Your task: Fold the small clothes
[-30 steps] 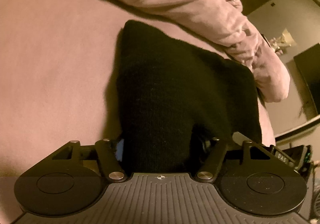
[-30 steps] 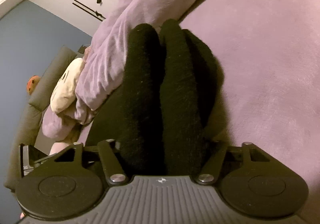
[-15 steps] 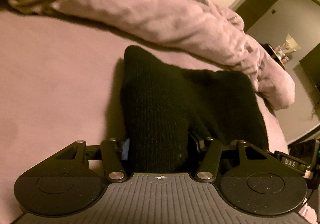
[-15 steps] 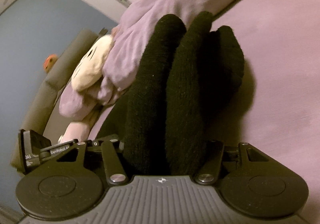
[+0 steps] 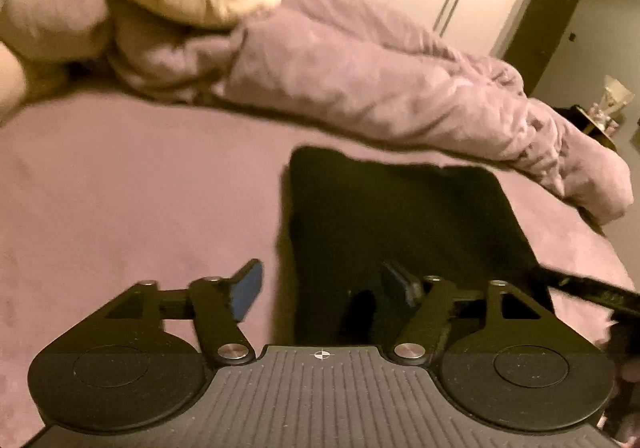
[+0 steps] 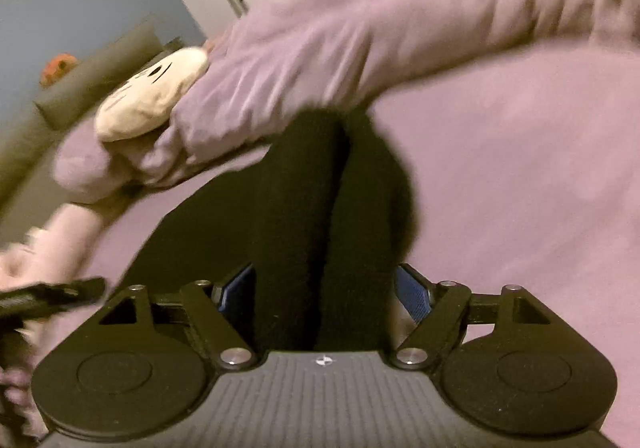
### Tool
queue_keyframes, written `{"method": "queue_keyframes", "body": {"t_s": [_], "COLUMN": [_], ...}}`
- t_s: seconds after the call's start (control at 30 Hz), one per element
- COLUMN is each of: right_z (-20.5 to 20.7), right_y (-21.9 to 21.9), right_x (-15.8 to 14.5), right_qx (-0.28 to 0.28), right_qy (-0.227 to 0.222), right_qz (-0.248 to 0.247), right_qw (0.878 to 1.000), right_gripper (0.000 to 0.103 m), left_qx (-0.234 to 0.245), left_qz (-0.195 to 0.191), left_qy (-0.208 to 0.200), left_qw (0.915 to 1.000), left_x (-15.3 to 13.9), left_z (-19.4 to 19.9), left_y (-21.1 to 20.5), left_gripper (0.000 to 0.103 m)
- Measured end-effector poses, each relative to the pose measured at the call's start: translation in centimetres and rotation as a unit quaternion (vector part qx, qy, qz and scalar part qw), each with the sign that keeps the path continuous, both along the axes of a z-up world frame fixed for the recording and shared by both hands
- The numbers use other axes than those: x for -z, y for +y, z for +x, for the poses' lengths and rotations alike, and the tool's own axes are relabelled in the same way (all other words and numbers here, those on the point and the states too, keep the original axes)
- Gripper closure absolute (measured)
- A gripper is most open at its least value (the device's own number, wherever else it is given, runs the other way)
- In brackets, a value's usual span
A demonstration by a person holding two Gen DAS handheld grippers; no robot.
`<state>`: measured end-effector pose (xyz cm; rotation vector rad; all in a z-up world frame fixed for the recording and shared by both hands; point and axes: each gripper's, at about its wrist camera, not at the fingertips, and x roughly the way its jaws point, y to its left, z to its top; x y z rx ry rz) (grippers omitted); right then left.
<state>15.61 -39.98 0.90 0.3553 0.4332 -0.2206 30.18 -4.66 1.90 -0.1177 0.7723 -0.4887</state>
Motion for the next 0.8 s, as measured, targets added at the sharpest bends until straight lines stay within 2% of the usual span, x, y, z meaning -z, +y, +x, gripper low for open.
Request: {"method": "queue_keyframes", "body": {"t_s": [0.07, 0.17, 0.23, 0.27, 0.33, 0.4, 0.47, 0.6, 0.7, 0.8], "right_z": [-0.2, 2.6, 5.9, 7.3, 8.9, 9.8, 9.8, 9.0, 9.4, 9.8], "right_y": [1.9, 5.2, 6.5, 6.8, 6.4, 5.2, 3.8, 2.0, 2.8, 2.8], "right_x": [-1.8, -3.8, -3.6, -2.9, -1.2, 1.0, 2.7, 5.1, 5.9, 5.2], "right_qx": [0.010, -0.008, -0.022, -0.016, 0.005, 0.032, 0.042, 0.039, 0.046, 0.045], "right_qy": [-0.018, -0.021, 0.020, 0.036, 0.068, 0.092, 0.084, 0.038, 0.032, 0.045], "right_qz": [-0.058, -0.120, -0.139, -0.150, -0.165, -0.159, -0.149, -0.131, -0.166, -0.168], "right_qw": [0.998, 0.993, 0.990, 0.988, 0.984, 0.982, 0.984, 0.990, 0.984, 0.984], "right_gripper": [0.028, 0.042, 0.063, 0.065, 0.068, 0.069, 0.070, 0.066, 0.065, 0.064], "left_qx": [0.000, -0.005, -0.012, -0.006, 0.000, 0.005, 0.014, 0.011, 0.000, -0.006], "left_qz": [0.008, 0.018, 0.015, 0.017, 0.037, 0.065, 0.076, 0.065, 0.060, 0.067], "left_qy": [0.001, 0.008, 0.017, 0.017, 0.013, 0.014, 0.005, 0.016, 0.031, 0.032], "left_qw": [1.0000, 0.9998, 0.9997, 0.9997, 0.9992, 0.9978, 0.9970, 0.9977, 0.9977, 0.9972], "left_x": [-0.2, -0.1, 0.0, 0.1, 0.8, 1.9, 2.6, 3.8, 4.1, 3.5], "left_z": [-0.5, -0.8, -0.8, -0.8, -0.6, -0.5, -0.5, -0.2, 0.0, -0.6], "left_y": [-0.7, -1.9, -3.0, -3.6, -4.7, -5.7, -6.4, -6.7, -6.7, -6.4], "left_gripper": [0.025, 0.022, 0.022, 0.021, 0.019, 0.020, 0.016, 0.012, 0.012, 0.012]}}
